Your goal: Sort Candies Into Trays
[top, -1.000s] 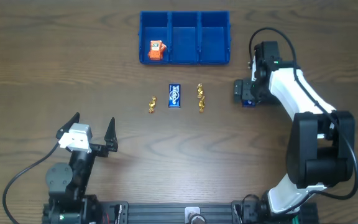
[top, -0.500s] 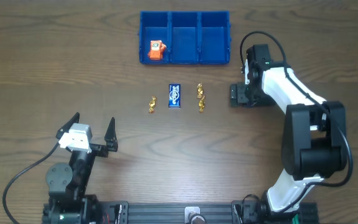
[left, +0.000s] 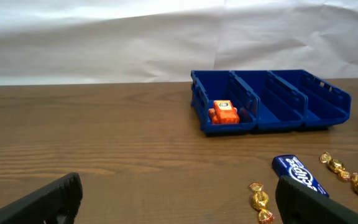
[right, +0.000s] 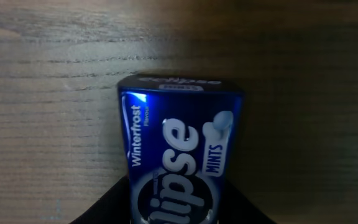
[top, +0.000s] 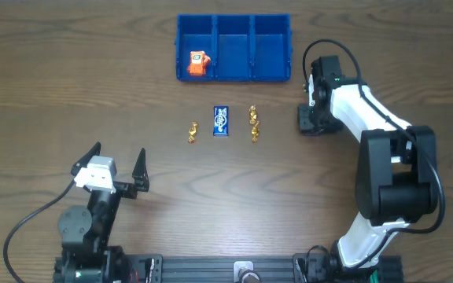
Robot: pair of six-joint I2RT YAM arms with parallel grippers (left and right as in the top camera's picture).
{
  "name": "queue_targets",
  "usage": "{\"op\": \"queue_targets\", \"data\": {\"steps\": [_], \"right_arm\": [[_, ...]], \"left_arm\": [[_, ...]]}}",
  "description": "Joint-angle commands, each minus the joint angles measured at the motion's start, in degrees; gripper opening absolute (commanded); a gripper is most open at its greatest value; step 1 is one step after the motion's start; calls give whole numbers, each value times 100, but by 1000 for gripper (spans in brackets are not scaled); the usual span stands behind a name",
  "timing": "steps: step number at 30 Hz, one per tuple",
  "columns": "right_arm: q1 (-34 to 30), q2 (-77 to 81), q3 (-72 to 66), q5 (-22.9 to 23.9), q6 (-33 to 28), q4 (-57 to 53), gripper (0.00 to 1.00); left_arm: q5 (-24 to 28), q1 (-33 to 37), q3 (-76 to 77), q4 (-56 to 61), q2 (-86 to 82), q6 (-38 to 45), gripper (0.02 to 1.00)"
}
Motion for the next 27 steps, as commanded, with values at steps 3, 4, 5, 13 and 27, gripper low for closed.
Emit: {"op": "queue_targets", "data": {"steps": [3, 4, 5, 13, 27], "right_arm": [[44, -146, 328, 343, 463, -184, 310], [72, -240, 417, 422, 575, -243, 303], [120, -361, 568, 505, 675, -341, 299], [973, -560, 2758, 922, 929, -817, 286], [2194, 531, 3084, 1322, 1134, 1803, 292]], "left_arm": [[120, -22, -120, -175, -22, 83, 998], [120, -22, -120, -175, -22, 83, 1000], [122, -22, -120, -175, -22, 83, 998], [120, -22, -120, -175, -22, 83, 998], [122, -22, -120, -175, -22, 83, 998]]}}
